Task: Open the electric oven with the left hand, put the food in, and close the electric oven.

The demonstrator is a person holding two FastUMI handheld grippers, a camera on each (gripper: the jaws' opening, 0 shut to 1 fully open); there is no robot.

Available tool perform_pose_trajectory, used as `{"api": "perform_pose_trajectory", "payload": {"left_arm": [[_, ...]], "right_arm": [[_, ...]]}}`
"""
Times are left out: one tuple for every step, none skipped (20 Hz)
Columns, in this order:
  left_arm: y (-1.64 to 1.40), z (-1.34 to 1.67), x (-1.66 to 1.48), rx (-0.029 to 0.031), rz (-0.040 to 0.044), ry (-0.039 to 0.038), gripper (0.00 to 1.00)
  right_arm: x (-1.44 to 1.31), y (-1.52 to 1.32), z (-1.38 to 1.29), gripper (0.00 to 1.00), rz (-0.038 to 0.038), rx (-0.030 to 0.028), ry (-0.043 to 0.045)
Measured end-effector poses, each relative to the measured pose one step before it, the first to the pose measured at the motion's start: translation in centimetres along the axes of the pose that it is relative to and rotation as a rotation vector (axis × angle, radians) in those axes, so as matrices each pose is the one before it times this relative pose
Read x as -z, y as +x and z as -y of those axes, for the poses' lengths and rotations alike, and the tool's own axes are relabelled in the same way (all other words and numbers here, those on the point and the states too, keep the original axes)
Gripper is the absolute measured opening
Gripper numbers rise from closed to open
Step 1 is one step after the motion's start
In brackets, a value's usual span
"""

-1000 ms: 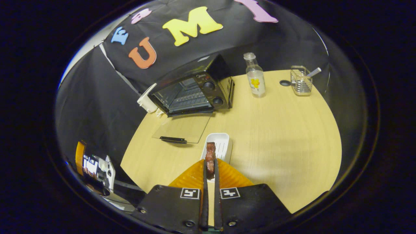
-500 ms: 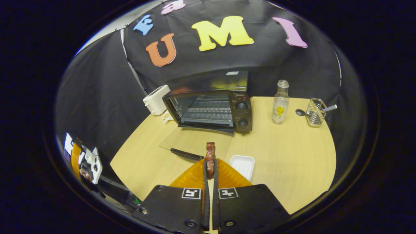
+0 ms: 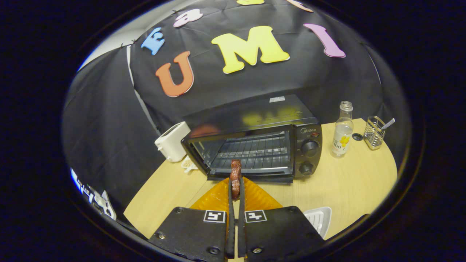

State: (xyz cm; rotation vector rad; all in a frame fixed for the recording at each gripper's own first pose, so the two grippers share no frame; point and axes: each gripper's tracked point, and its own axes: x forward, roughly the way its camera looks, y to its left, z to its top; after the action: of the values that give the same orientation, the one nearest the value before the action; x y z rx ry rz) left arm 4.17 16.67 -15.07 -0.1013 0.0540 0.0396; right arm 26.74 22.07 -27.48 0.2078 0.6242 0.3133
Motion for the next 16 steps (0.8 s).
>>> {"api": "perform_pose_trajectory", "payload": {"left_arm": [[0.202, -0.655, 0.343, -0.01069, -0.00527, -0.00706, 0.96], [0.024, -0.404, 0.375, -0.0071, -0.00715, -0.00455, 0.96], [0.137, -0.466, 0.309, -0.00604, -0.0058, -0.00107, 0.96], [0.086, -0.645, 0.21, -0.01137, -0.00168, -0.00069, 0.96], [-0.035, -0.729, 0.055, -0.01224, -0.00379, -0.00342, 0.96], [0.13, -0.675, 0.292, -0.01335, -0.00621, -0.00679, 0.96], [0.216, -0.591, 0.321, -0.01167, -0.00454, -0.0063, 0.96], [-0.059, -0.52, 0.153, -0.00983, -0.00382, -0.00427, 0.96], [-0.047, -0.406, 0.148, -0.0102, -0.00479, -0.00175, 0.96], [-0.123, -0.37, 0.162, -0.00851, -0.00547, -0.00007, 0.96], [0.122, -0.424, 0.266, -0.00673, -0.00372, 0.00299, 0.96], [0.051, -0.392, 0.163, -0.00969, -0.00247, -0.0001, 0.96], [-0.038, -0.285, 0.135, -0.00748, -0.00507, -0.00259, 0.96], [-0.157, -0.033, 0.122, -0.00072, -0.00386, -0.0046, 0.96], [-0.022, -0.002, 0.162, 0.00272, -0.00319, -0.00204, 0.96], [0.027, 0.058, 0.052, 0.00136, -0.003, 0.00081, 0.96]], "right_arm": [[-0.571, 1.348, -0.014, 0.06, 0.03495, 0.00894, 0.03369], [-0.359, 1.464, 0.164, 0.06, 0.02793, 0.0122, 0.02548], [-0.265, 1.518, 0.18, 0.06, 0.02494, 0.00786, 0.01698], [-0.065, 1.36, 0.063, 0.06, 0.01983, 0.00234, 0.01248], [-0.114, 1.322, -0.099, 0.06, 0.02114, -0.00836, 0.00675], [-0.152, 1.187, -0.247, 0.06, 0.01713, -0.01518, 0.00835], [-0.294, 1.034, -0.152, 0.06, 0.02241, -0.01157, 0.01428], [-0.064, 0.994, -0.049, 0.06, 0.01482, -0.00641, 0.02159], [0.286, 0.933, -0.056, 0.06, -0.00176, -0.00629, 0.02524], [0.399, 0.888, -0.025, 0.06, -0.01194, -0.00777, 0.03237], [0.576, 1.04, 0.113, 0.06, -0.02277, -0.00445, 0.01607], [0.592, 0.816, 0.478, 0.06, -0.01944, 0.00223, 0.01268], [0.075, 0.034, 0.561, 0.06, -0.00752, 0.00876, 0.00354], [-0.297, 0.422, 0.222, 0.06, 0.01068, -0.00011, 0.0064], [0.262, 0.133, 0.377, 0.07, -0.00129, 0.00416, -0.00777], [-0.006, 0.095, 0.171, 0.07, -0.00459, -0.00105, -0.0063]]}}
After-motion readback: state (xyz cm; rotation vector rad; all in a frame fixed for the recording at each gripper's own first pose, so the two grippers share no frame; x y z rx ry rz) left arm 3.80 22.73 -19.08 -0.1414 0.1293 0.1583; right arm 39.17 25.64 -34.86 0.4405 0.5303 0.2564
